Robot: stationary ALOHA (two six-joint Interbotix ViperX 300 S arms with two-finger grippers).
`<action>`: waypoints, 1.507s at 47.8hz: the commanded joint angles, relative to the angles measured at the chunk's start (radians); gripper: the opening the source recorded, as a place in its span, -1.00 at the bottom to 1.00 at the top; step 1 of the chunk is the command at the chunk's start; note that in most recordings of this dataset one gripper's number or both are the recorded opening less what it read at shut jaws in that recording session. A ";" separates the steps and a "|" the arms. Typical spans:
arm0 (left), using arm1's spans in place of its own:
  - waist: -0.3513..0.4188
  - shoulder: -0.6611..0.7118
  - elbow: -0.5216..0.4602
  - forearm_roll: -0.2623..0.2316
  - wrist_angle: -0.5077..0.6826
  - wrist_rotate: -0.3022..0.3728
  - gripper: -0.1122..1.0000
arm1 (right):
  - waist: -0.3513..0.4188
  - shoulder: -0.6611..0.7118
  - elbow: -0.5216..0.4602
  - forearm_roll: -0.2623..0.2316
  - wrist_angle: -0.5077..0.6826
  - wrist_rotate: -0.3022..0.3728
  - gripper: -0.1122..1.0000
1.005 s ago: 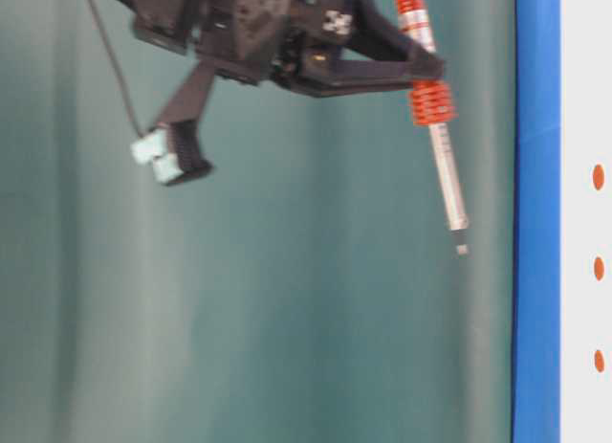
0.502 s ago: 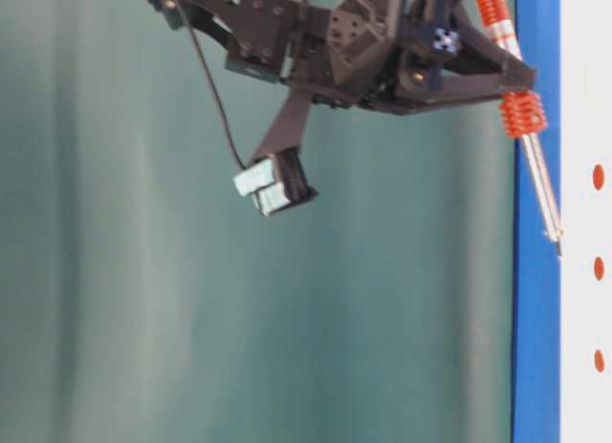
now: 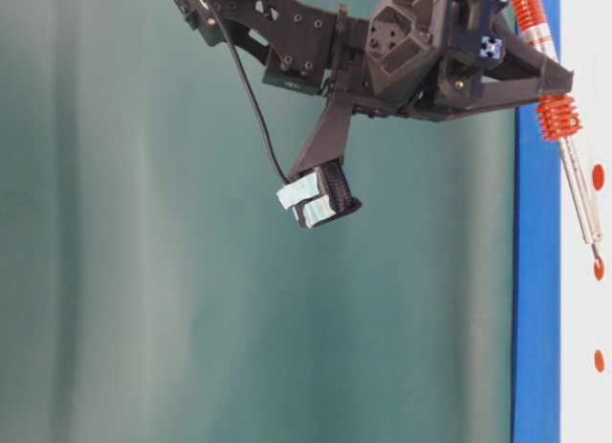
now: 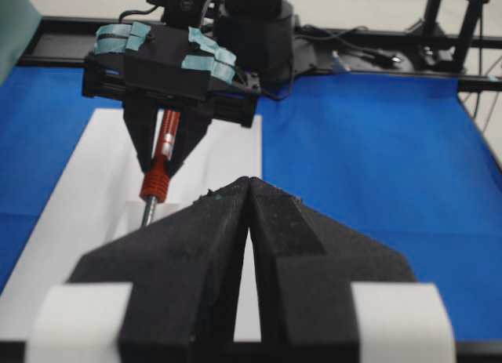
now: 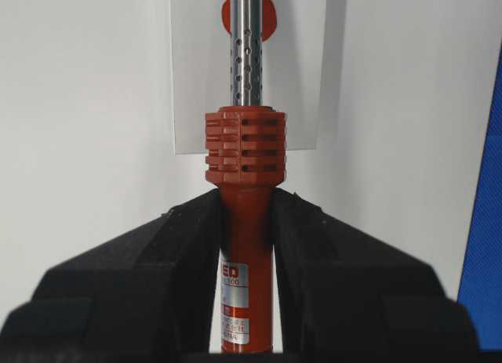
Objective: Touch the tip of the soldering iron to the mark.
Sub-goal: 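Lower the iron tip onto the middle red dot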
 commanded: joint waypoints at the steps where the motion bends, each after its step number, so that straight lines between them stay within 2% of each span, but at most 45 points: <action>1: 0.000 0.006 -0.011 0.002 -0.005 0.000 -0.77 | 0.002 -0.014 -0.008 0.002 -0.006 -0.002 -0.68; 72: 0.000 0.003 -0.012 0.000 -0.005 -0.002 -0.77 | 0.002 -0.017 -0.018 0.002 0.012 -0.002 -0.68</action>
